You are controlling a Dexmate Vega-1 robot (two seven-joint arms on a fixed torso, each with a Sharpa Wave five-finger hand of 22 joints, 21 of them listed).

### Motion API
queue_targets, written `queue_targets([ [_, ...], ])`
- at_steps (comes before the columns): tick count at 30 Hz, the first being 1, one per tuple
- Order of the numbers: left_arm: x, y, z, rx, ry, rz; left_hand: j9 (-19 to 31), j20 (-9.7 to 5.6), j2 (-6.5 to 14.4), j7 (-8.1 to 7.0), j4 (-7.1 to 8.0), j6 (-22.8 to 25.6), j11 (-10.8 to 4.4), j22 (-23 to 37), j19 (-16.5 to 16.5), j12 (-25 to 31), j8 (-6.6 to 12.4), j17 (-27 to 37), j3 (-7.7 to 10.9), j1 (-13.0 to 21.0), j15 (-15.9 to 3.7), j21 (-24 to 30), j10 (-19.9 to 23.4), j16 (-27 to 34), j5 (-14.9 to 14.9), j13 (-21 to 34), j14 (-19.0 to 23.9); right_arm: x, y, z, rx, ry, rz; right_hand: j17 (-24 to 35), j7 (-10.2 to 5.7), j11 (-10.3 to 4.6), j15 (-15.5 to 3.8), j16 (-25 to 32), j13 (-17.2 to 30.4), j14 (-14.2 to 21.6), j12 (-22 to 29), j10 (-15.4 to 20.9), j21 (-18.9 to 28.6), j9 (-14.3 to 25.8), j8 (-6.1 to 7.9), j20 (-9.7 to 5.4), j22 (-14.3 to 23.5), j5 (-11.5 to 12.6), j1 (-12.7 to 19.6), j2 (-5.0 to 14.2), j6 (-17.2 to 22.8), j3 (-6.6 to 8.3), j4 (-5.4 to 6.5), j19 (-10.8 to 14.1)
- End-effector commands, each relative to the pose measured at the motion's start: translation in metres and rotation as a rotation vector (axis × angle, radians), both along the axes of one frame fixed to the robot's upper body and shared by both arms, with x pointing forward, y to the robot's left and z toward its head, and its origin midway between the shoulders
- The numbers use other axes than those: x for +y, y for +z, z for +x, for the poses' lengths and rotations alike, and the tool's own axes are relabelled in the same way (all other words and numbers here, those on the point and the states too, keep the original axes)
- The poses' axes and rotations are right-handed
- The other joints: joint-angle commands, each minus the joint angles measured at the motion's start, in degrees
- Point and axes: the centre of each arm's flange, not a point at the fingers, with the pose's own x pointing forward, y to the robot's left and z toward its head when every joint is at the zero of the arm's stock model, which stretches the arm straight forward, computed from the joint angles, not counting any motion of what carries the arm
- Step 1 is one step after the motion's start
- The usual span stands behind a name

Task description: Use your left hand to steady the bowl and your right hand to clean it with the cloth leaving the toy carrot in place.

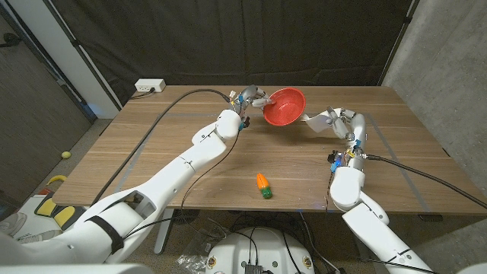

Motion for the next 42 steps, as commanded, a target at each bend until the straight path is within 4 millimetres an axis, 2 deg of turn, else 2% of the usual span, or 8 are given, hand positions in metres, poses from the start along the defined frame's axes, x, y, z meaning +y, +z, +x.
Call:
queue_targets([
  [1, 0.000, 0.005, 0.004, 0.030, -0.060, 0.025, 0.10, -4.72, 0.02, 3.47, 0.74, 3.83, -0.14, 0.07, -0.43, -0.05, 0.03, 0.41, 2.28, -0.34, -1.02, 0.63, -0.27, -0.14, 0.31, 0.16, 0.02, 0.004, 0.016, 0.003, -0.020, 0.381, -0.101, 0.00, -0.06, 0.23, -2.71, -0.90, 0.00, -0.21, -0.37, -0.47, -0.46, 0.23, 0.35, -5.22, -1.58, 0.68, -0.80, -0.33, -0.28, 1.21, 0.00, 0.44],
  [4, -0.001, 0.006, 0.005, 0.039, -0.067, 0.031, 0.12, -4.73, -0.01, 3.51, 0.73, 3.85, -0.35, 0.06, -0.47, -0.06, 0.01, 0.50, 2.46, -0.35, -1.06, 0.78, -0.28, -0.18, 0.31, 0.24, 0.00, 0.006, 0.018, 0.007, -0.032, 0.474, -0.093, -0.05, -0.03, 0.41, -2.70, -1.50, 0.00, -0.17, -0.53, -0.57, -0.64, 0.16, 0.32, -5.24, -2.39, 0.91, -1.10, -0.40, -0.16, 1.84, 0.05, 0.62],
  [9, -0.003, 0.006, 0.005, 0.048, -0.070, 0.036, 0.10, -4.73, -0.10, 3.42, 0.80, 3.83, -0.21, 0.04, -0.68, -0.18, -0.07, 0.66, 2.75, -0.50, -1.03, 1.00, -0.34, -0.24, 0.29, 0.24, -0.01, 0.010, 0.020, 0.008, -0.047, 0.493, -0.087, -0.12, 0.00, 0.43, -2.69, -2.14, -0.14, -0.05, -0.81, -0.69, -0.73, 0.05, 0.23, -5.30, -3.01, 1.14, -1.45, -0.32, -0.17, 2.54, 0.15, 0.68],
  [15, -0.005, 0.005, 0.006, 0.065, -0.076, 0.040, 0.19, -4.79, -0.23, 3.58, 0.85, 3.81, -0.16, 0.00, -0.80, -0.28, -0.11, 0.87, 3.17, -0.64, -1.01, 1.34, -0.26, -0.29, 0.27, 0.26, 0.01, 0.020, 0.021, 0.002, -0.057, 0.419, -0.060, -0.26, -0.01, 0.32, -2.70, -2.82, -0.55, 0.64, -1.20, -0.47, -0.61, -0.16, 0.07, -5.40, -3.43, 1.36, -1.81, -0.38, -0.26, 3.42, 0.13, 1.03],
  [21, -0.008, 0.005, 0.007, 0.090, -0.099, 0.027, 0.23, -4.73, -0.33, 3.61, 0.85, 3.93, 0.04, -0.02, -0.90, -0.35, -0.11, 1.03, 3.54, -0.69, -1.01, 1.62, -0.21, -0.35, 0.26, 0.29, 0.01, 0.035, 0.022, -0.007, -0.055, 0.216, -0.092, -0.36, -0.07, -0.21, -2.74, -3.18, -0.45, 1.62, -1.15, -0.01, -0.06, -0.03, 0.20, -5.35, -3.38, 1.56, -1.99, -0.28, -0.17, 4.13, 0.11, 1.49],
  [25, -0.008, 0.005, 0.007, 0.114, -0.127, -0.004, 0.35, -4.70, -0.41, 3.77, 0.88, 3.82, -0.08, -0.04, -0.87, -0.40, -0.14, 1.15, 3.79, -0.78, -0.98, 1.86, -0.07, -0.38, 0.25, 0.25, 0.05, 0.043, 0.022, -0.006, -0.052, 0.169, -0.093, -0.44, -0.13, -0.14, -2.77, -3.55, -0.44, 1.86, -1.20, 0.15, 0.34, 0.05, 0.26, -5.31, -3.27, 1.60, -2.21, -0.30, -0.15, 4.46, 0.15, 1.51],
  [35, -0.008, 0.007, 0.006, 0.180, -0.226, -0.122, 0.41, -4.81, -0.70, 3.64, 0.91, 3.99, -0.14, -0.10, -1.00, -0.53, -0.18, 1.46, 4.42, -0.99, -0.97, 2.33, 0.08, -0.38, 0.24, 0.26, 0.28, 0.059, 0.014, 0.010, -0.037, 0.353, 0.003, -0.45, 0.02, -0.48, -2.82, -4.17, 0.00, 2.61, -1.10, 0.52, 1.32, 0.48, 0.42, -5.24, -3.20, 1.79, -2.44, -0.49, -0.44, 5.30, -0.03, 1.84],
  [42, -0.006, 0.009, 0.005, 0.161, -0.217, -0.158, 0.50, -4.72, -0.85, 3.79, 0.97, 4.01, -0.03, -0.13, -1.11, -0.53, -0.22, 1.70, 4.85, -1.16, -0.94, 2.66, 0.17, -0.39, 0.25, 0.42, 0.37, 0.063, 0.008, 0.008, -0.043, 0.393, 0.041, -0.21, 0.05, -0.52, -2.82, -4.40, 0.37, 3.26, -1.04, 0.75, 1.86, 0.83, 0.59, -5.35, -3.40, 2.09, -2.55, -0.80, -0.50, 5.94, -0.23, 2.50],
])
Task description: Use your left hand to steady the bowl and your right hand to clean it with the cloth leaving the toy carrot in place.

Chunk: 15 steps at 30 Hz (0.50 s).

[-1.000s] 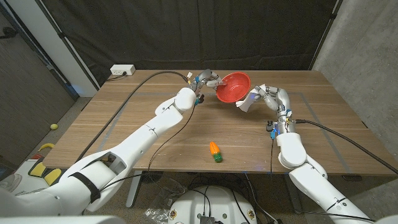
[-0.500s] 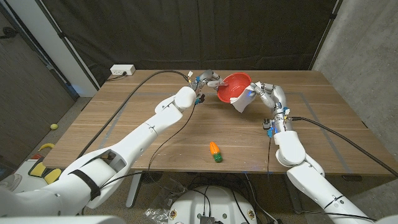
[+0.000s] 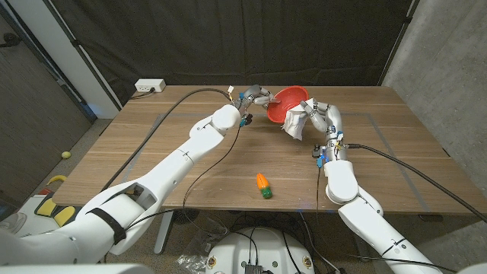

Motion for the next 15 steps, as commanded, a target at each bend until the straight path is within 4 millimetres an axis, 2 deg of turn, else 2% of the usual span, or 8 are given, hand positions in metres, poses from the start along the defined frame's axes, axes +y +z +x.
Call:
queue_targets([
  [1, 0.000, 0.002, -0.001, 0.016, -0.035, -0.088, 0.15, -4.86, 0.18, 3.66, 1.27, 4.15, 0.01, 0.14, -0.38, -0.08, 0.23, 0.39, 1.92, -0.09, -0.95, 0.42, 0.47, -0.06, 0.27, 0.17, 0.38, 0.012, -0.010, 0.002, 0.006, 0.083, 0.071, 0.30, 0.03, -0.09, -2.85, -0.27, 0.18, 1.39, -0.18, 0.51, 0.55, 0.20, 0.32, -5.49, -0.15, 0.45, -0.09, -0.23, -0.27, 0.77, -0.20, 0.67],
  [5, 0.001, 0.003, -0.001, 0.011, -0.027, -0.109, 0.17, -4.90, 0.09, 3.61, 1.28, 4.23, -0.02, 0.12, -0.40, -0.08, 0.23, 0.51, 2.15, -0.15, -0.95, 0.60, 0.45, -0.07, 0.26, 0.29, 0.40, 0.011, -0.013, -0.002, 0.002, 0.086, 0.095, 0.41, -0.15, 0.32, -2.74, -0.49, 0.23, 1.51, -0.16, 0.84, 0.65, 0.33, 0.46, -5.46, -0.23, 0.63, -0.31, -0.37, -0.11, 1.09, -0.17, 0.66],
  [15, -0.004, 0.002, -0.003, -0.010, -0.001, -0.170, 0.27, -4.99, -0.10, 3.71, 1.33, 4.27, -0.05, 0.08, -0.52, -0.17, 0.18, 0.77, 2.68, -0.35, -0.96, 0.96, 0.59, -0.13, 0.27, 0.32, 0.44, 0.017, -0.018, -0.008, -0.034, 0.175, 0.168, 0.79, -0.03, -0.07, -2.86, -0.64, 0.75, 2.28, -0.06, 1.06, 0.91, 0.57, 0.76, -5.85, -0.41, 1.12, -0.52, -0.94, 0.27, 1.82, -0.36, 1.27],
])
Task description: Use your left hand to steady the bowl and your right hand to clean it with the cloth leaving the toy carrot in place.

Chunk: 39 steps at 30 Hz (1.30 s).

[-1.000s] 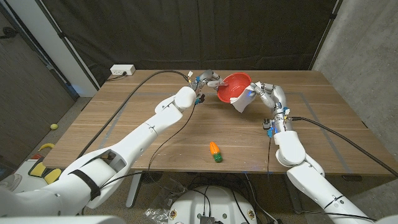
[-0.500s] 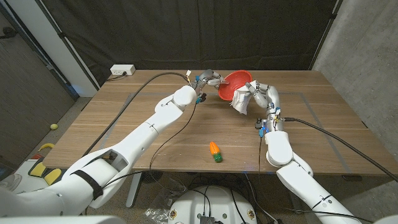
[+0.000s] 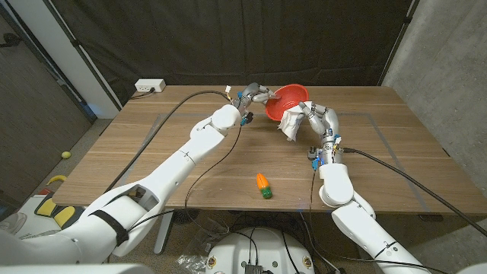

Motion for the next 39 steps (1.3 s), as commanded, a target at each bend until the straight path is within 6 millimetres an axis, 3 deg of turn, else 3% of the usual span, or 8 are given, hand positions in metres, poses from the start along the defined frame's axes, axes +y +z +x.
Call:
queue_targets([
  [1, -0.002, 0.000, -0.001, -0.015, 0.026, -0.078, 0.27, -5.23, 0.25, 3.91, 1.59, 4.15, -0.03, 0.07, -0.27, -0.01, 0.30, 0.29, 2.39, -0.01, -0.95, 0.37, 0.50, -0.13, 0.29, 0.08, 0.47, 0.007, -0.007, -0.007, -0.036, 0.100, 0.086, 0.23, -0.22, -0.05, -2.84, -0.29, 0.23, 1.73, -0.11, 0.65, 0.51, 0.23, 0.35, -5.88, 0.15, 0.73, -0.05, -0.56, 0.46, 0.81, -0.17, 0.84],
  [20, -0.007, -0.001, 0.001, 0.021, 0.008, -0.056, 0.20, -5.26, -0.20, 3.88, 1.75, 4.33, -0.05, -0.02, -0.54, -0.17, 0.02, 0.91, 3.67, -0.52, -0.92, 1.22, 0.54, -0.27, 0.27, 0.39, 0.52, 0.008, -0.003, -0.007, -0.066, 0.141, 0.089, 0.83, -0.32, -0.05, -2.94, -0.94, 0.74, 2.56, -0.19, 1.03, 0.20, 0.30, 0.49, -6.22, -0.07, 1.74, -0.66, -1.51, 0.88, 2.55, -0.27, 1.65],
  [22, -0.007, -0.001, 0.001, 0.024, -0.007, -0.040, 0.16, -5.29, -0.28, 3.91, 1.73, 4.33, -0.05, -0.03, -0.54, -0.14, -0.03, 0.95, 3.79, -0.53, -0.94, 1.30, 0.57, -0.31, 0.27, 0.49, 0.48, 0.006, -0.001, -0.005, -0.068, 0.135, 0.086, 0.95, -0.30, 0.50, -2.94, -1.03, 0.83, 2.60, -0.21, 1.05, 0.15, 0.33, 0.52, -6.24, -0.06, 1.84, -0.74, -1.60, 0.92, 2.76, -0.26, 1.60],
  [25, -0.005, 0.001, 0.002, 0.028, -0.032, -0.008, 0.35, -5.25, -0.32, 3.98, 1.77, 4.28, 0.16, -0.03, -0.62, -0.22, 0.02, 1.02, 3.94, -0.61, -0.93, 1.39, 0.45, -0.36, 0.26, 0.50, 0.41, 0.004, 0.004, -0.002, -0.072, 0.127, 0.079, 1.19, -0.32, -0.26, -2.90, -1.12, 0.86, 2.73, -0.36, 1.02, 0.15, 0.41, 0.53, -6.19, -0.01, 1.99, -0.98, -1.75, 0.89, 3.05, -0.20, 1.60],
  [39, 0.002, 0.001, 0.002, 0.037, -0.068, 0.099, 0.41, -5.18, -0.49, 3.91, 1.96, 4.27, 0.20, -0.08, -1.31, -0.49, -0.18, 1.53, 5.02, -1.00, -0.93, 1.93, 0.32, -0.62, 0.24, 0.70, 0.14, -0.018, 0.031, 0.021, -0.055, 0.142, 0.064, 1.98, -0.34, -0.36, -2.86, -1.42, 0.85, 2.62, -0.83, 0.78, 0.07, 0.34, 0.38, -6.23, 0.09, 2.22, -1.45, -1.94, 0.79, 3.77, -0.08, 1.16],
])
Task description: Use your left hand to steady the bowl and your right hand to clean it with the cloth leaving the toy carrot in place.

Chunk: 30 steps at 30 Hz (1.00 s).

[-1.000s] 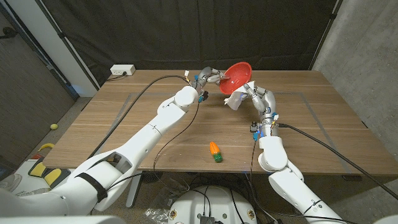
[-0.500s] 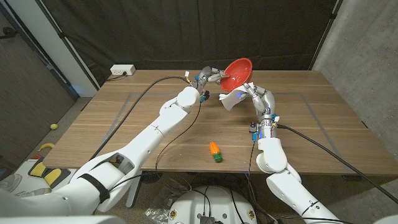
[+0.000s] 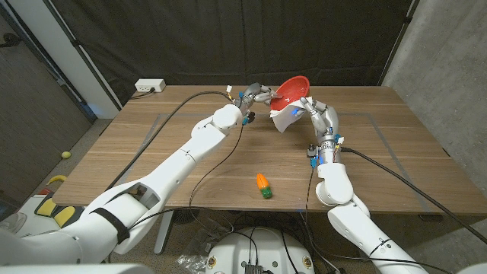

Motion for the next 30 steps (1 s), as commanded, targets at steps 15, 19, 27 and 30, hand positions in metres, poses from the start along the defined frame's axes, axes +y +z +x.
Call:
queue_targets([
  [15, 0.003, -0.001, -0.009, -0.006, -0.046, 0.138, 0.23, -5.04, -0.22, 3.99, 1.85, 4.28, 0.35, 0.15, -1.02, -0.36, -0.33, 0.78, 3.47, -0.30, -0.88, 1.10, 0.21, -0.31, 0.14, 0.49, 0.16, -0.039, 0.028, 0.040, 0.034, 0.156, 0.147, 1.02, -0.16, 0.13, -2.85, -0.65, 0.30, 1.55, -0.79, 0.12, -0.08, -0.03, 0.15, -6.08, 0.11, 0.31, -0.44, -0.62, 0.51, 1.09, 0.16, -0.55],
  [19, 0.003, -0.001, -0.008, 0.000, -0.047, 0.154, 0.27, -5.07, -0.31, 4.01, 1.85, 4.30, 0.31, 0.15, -1.16, -0.36, -0.35, 0.89, 3.65, -0.37, -0.89, 1.21, 0.34, -0.34, 0.13, 0.52, 0.09, -0.043, 0.033, 0.042, 0.026, 0.187, 0.163, 1.03, -0.06, 0.04, -2.84, -0.71, 0.28, 1.69, -0.91, 0.23, -0.01, 0.02, 0.13, -6.08, 0.12, 0.27, -0.46, -0.57, 0.45, 1.08, 0.14, -0.60],
  [27, 0.001, -0.001, -0.002, 0.039, -0.033, 0.214, 0.38, -5.09, -0.52, 4.30, 1.80, 4.43, 0.70, 0.11, -1.14, -0.52, -0.40, 1.16, 4.23, -0.44, -0.88, 1.58, 0.36, -0.32, 0.14, 0.53, 0.28, -0.045, 0.057, 0.040, -0.007, 0.186, 0.087, 1.15, -0.10, -0.13, -2.87, -0.90, 0.57, 1.68, -0.99, 0.17, 0.04, 0.11, 0.09, -6.15, 0.09, 0.26, -0.53, -0.70, 0.36, 1.17, 0.05, -0.68],
  [30, 0.001, -0.001, -0.001, 0.052, -0.025, 0.234, 0.34, -5.05, -0.58, 4.21, 1.84, 4.48, 0.42, 0.10, -1.19, -0.54, -0.46, 1.25, 4.42, -0.53, -0.84, 1.70, 0.45, -0.32, 0.13, 0.55, 0.32, -0.047, 0.062, 0.041, -0.011, 0.181, 0.080, 1.23, -0.11, 0.05, -2.83, -1.07, 0.42, 1.51, -1.18, 0.23, 0.04, 0.00, 0.03, -6.15, 0.11, 0.26, -0.63, -0.69, 0.45, 1.24, 0.09, -0.85],
])
